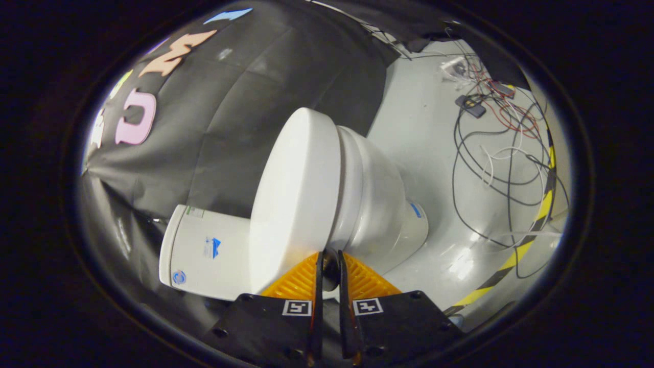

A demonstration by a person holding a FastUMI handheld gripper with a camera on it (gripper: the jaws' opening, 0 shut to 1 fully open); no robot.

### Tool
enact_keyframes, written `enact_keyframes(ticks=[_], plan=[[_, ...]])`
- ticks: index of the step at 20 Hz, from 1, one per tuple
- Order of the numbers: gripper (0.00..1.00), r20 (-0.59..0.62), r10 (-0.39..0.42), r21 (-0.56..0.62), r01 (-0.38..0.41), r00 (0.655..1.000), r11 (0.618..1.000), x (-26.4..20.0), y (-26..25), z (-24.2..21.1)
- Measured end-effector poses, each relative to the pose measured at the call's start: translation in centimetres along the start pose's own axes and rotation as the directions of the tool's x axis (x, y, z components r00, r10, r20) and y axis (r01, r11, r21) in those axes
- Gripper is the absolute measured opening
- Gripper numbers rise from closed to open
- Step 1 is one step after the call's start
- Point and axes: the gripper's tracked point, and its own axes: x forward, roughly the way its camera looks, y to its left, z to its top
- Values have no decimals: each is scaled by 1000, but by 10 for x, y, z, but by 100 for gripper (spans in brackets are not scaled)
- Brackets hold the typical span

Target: Open the toilet lid.

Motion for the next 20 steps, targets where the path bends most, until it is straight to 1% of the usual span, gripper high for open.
enact_keyframes(ticks=[3,4,7,10,11,12,14,15,18,20], plan=[[15,-4,-71,-58,71,997,996,-5,4,1],[15,10,-79,-69,80,997,994,-7,9,3],[15,27,-67,-54,68,997,996,-13,19,6],[15,27,-105,-46,106,994,993,-7,8,3],[15,6,-119,-41,119,993,992,-2,-1,-2],[15,-8,-111,-25,111,994,993,-1,-4,-10],[16,9,-40,63,39,999,997,-2,6,-5],[15,-1,-11,72,11,1000,997,-7,13,-4],[15,9,45,-7,-45,999,999,-24,42,12],[15,18,51,-31,-50,999,998,-32,57,15]])
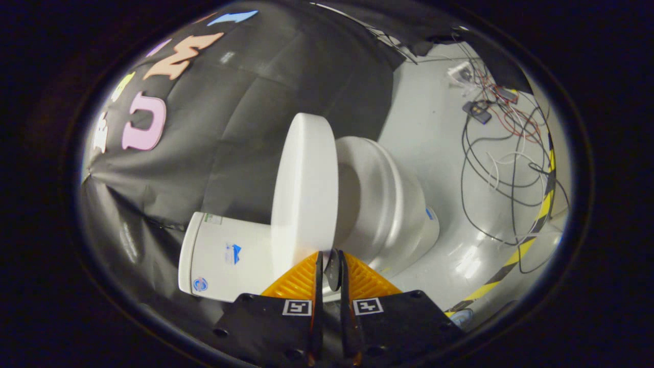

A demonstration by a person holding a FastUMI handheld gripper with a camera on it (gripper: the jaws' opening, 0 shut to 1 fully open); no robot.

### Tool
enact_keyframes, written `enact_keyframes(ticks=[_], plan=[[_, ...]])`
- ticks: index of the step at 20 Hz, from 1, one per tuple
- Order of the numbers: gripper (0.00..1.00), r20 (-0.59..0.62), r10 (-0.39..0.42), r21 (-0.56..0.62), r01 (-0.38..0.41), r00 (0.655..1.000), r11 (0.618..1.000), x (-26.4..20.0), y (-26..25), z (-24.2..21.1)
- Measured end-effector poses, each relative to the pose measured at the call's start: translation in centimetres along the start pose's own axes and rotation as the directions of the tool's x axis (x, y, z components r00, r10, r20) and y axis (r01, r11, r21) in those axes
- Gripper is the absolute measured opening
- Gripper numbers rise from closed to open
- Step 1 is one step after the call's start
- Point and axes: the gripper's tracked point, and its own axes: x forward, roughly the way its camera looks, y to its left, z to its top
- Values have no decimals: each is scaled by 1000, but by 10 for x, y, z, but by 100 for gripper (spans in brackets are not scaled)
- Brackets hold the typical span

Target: Open the toilet lid.

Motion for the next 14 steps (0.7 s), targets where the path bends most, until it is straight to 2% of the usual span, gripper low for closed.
enact_keyframes(ticks=[5,6,8,10,14], plan=[[15,4,-1,9,1,1000,1000,-8,20,-3],[15,13,-61,8,61,998,998,-16,13,12],[0,31,-134,-31,135,990,990,-7,5,1],[1,49,-181,-38,183,982,982,-10,11,-1],[0,109,-154,-61,161,982,985,-20,50,3]])
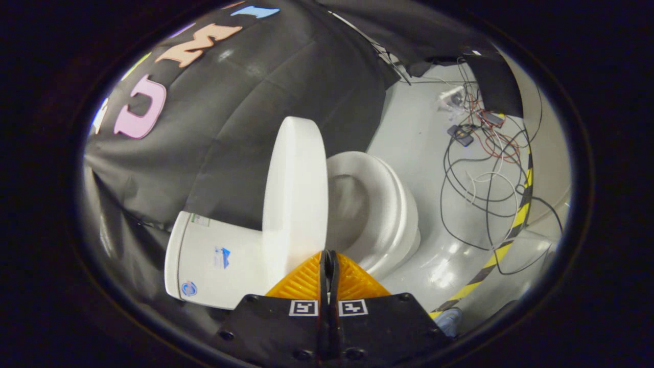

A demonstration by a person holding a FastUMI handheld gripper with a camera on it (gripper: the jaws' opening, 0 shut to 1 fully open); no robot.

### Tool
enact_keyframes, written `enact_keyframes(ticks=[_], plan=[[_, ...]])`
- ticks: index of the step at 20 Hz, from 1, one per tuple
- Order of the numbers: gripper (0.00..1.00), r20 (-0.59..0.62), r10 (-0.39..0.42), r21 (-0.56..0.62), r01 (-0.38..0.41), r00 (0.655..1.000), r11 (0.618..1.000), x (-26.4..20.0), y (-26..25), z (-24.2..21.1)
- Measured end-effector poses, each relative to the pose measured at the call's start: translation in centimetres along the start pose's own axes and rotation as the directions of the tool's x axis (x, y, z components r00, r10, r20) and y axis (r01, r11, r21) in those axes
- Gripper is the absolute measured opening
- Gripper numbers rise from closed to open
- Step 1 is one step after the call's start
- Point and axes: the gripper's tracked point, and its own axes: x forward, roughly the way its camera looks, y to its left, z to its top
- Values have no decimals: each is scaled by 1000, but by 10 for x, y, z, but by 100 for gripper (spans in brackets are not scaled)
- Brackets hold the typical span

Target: Open the toilet lid.

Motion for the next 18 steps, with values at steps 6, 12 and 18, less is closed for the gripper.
enact_keyframes(ticks=[6,12,18], plan=[[1,64,-31,-85,36,997,996,-16,39,6],[0,93,-34,-134,47,995,990,-27,72,3],[1,38,-19,-114,23,999,993,-36,106,-3]])
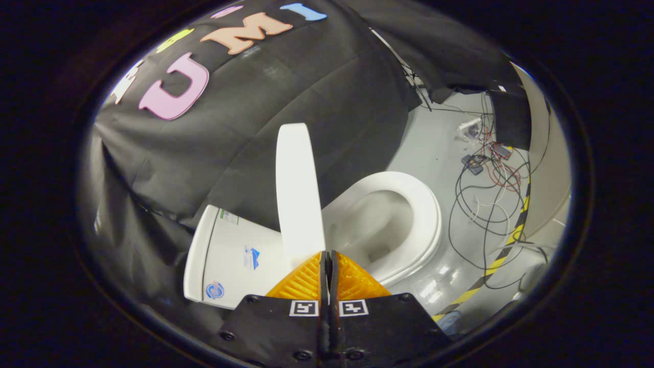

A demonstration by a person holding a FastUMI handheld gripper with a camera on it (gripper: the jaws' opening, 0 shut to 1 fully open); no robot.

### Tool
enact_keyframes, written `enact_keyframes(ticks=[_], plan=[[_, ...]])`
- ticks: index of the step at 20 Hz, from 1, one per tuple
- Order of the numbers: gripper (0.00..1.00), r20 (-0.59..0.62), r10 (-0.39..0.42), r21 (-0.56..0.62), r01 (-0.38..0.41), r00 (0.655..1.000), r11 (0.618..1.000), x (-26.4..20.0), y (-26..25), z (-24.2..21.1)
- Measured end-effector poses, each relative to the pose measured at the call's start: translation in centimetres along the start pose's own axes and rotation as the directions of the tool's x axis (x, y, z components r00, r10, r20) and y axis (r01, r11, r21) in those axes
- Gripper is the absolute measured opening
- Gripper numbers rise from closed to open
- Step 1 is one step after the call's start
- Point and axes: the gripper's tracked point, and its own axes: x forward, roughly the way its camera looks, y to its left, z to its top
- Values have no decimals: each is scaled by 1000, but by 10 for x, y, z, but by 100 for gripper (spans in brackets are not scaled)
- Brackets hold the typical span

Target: Open the toilet lid.

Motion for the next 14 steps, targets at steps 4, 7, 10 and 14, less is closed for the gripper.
enact_keyframes(ticks=[4,7,10,14], plan=[[0,-24,-1,-41,0,1000,999,-5,25,-3],[1,-18,0,-119,-2,1000,993,-10,43,-7],[0,1,27,-219,-26,1000,975,-16,64,-8],[0,4,38,-300,-35,999,953,-18,94,-19]])
